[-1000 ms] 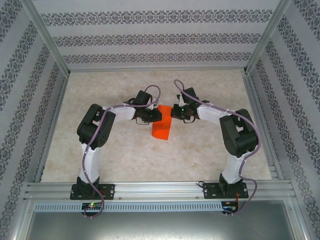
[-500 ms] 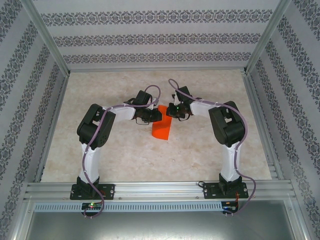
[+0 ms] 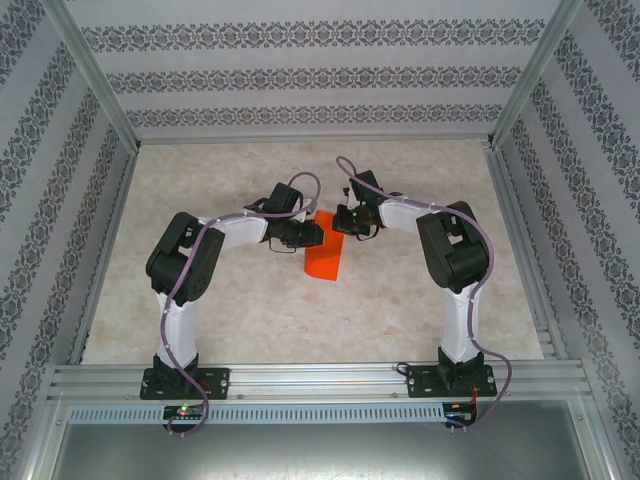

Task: Fold a paper plane with a square sheet of paper (fold left side to right side)
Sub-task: First fold the square sheet of paper in half at the center of the table.

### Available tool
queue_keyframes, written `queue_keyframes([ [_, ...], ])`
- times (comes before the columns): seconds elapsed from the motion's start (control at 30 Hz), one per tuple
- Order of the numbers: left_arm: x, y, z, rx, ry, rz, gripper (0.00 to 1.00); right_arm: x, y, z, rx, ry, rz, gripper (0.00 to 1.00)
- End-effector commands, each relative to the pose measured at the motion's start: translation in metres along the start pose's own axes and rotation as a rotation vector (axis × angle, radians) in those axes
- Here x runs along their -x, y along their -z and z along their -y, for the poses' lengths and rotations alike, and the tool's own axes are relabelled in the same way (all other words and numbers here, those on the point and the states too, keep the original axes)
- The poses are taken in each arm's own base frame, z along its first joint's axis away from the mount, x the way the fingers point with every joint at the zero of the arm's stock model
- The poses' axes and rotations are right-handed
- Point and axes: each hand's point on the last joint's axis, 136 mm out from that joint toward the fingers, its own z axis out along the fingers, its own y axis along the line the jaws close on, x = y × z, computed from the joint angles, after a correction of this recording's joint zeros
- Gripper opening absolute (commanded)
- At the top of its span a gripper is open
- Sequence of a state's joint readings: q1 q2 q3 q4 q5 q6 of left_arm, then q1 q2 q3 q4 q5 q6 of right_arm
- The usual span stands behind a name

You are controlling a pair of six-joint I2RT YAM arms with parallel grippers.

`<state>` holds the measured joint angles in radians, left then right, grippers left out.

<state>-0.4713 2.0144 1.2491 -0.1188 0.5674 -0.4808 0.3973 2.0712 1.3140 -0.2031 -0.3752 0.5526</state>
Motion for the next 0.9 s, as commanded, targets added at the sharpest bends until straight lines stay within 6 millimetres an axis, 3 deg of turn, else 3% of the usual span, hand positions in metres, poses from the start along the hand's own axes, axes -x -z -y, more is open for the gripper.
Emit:
queue_keyframes([
  [0.0,0.0,0.007,0.015,-0.033,-0.047,-0.001,0.24,-0.028,-0.013,0.025,-0.104,-0.03,-0.092,0.0],
  [0.37,-0.023,-0.013,-0.009,0.005,-0.021,-0.073,0.21,-0.027,-0.012,0.026,-0.135,-0.011,-0.098,0.0],
  [0.6,-0.048,-0.004,-0.012,0.018,-0.052,-0.124,0.19,-0.027,-0.012,0.027,-0.147,-0.006,-0.108,0.0],
  [0.87,-0.075,0.01,-0.003,-0.005,-0.119,-0.176,0.17,-0.027,-0.011,0.031,-0.163,-0.008,-0.113,0.0],
])
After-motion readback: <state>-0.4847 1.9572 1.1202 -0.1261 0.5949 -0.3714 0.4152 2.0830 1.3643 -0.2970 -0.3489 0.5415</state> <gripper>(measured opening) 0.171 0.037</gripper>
